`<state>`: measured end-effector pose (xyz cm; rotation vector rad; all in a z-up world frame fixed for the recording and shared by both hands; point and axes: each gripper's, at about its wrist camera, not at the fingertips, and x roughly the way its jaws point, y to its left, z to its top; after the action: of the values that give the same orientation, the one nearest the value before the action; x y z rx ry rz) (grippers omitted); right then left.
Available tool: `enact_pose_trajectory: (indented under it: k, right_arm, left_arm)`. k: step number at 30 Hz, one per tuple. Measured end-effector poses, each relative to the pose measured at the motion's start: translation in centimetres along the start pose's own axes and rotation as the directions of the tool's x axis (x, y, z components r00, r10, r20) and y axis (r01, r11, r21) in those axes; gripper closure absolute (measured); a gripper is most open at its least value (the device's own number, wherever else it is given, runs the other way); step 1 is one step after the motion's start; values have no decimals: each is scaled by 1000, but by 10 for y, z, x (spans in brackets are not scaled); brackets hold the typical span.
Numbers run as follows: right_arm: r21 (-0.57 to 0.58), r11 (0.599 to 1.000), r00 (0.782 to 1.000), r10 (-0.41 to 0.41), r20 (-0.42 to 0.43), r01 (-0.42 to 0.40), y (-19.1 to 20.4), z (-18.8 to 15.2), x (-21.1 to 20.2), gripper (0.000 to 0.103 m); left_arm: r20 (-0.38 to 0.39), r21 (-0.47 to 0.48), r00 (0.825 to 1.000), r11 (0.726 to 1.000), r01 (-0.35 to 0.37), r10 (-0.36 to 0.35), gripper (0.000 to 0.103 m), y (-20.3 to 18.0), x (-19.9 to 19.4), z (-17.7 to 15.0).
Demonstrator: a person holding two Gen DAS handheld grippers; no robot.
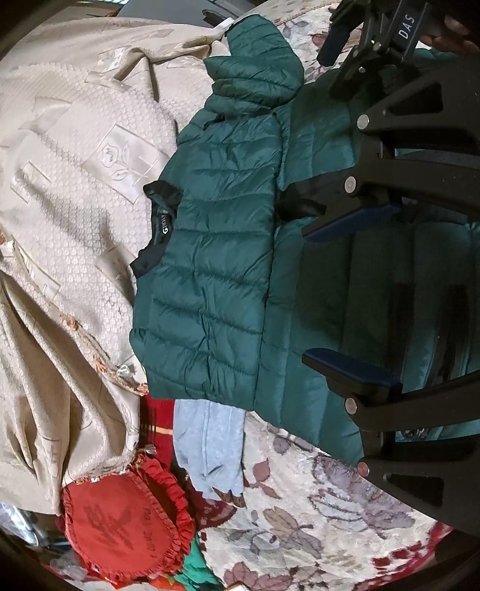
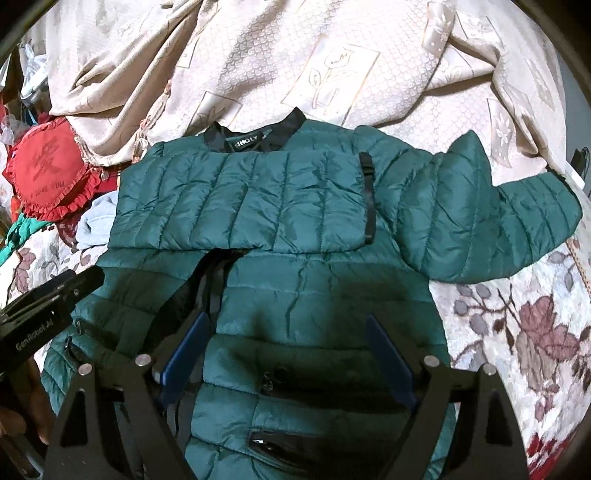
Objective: Fold large clothes
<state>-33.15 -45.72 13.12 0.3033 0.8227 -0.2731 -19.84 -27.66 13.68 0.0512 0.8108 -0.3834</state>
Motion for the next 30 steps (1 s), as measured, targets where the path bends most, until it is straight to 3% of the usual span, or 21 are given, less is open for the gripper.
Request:
enact_pose_trajectory:
  k: [18, 30]
  right_arm:
    - [28, 999, 1000, -28, -7, 28, -35, 9, 17, 14]
    - [61, 996, 998, -65, 4, 65, -70, 31, 25, 14]
  left_arm:
    - [-13, 26, 998, 998, 63, -62, 60, -40, 27, 13]
    - [-33, 32, 998, 998, 57, -56, 60, -59, 58, 27]
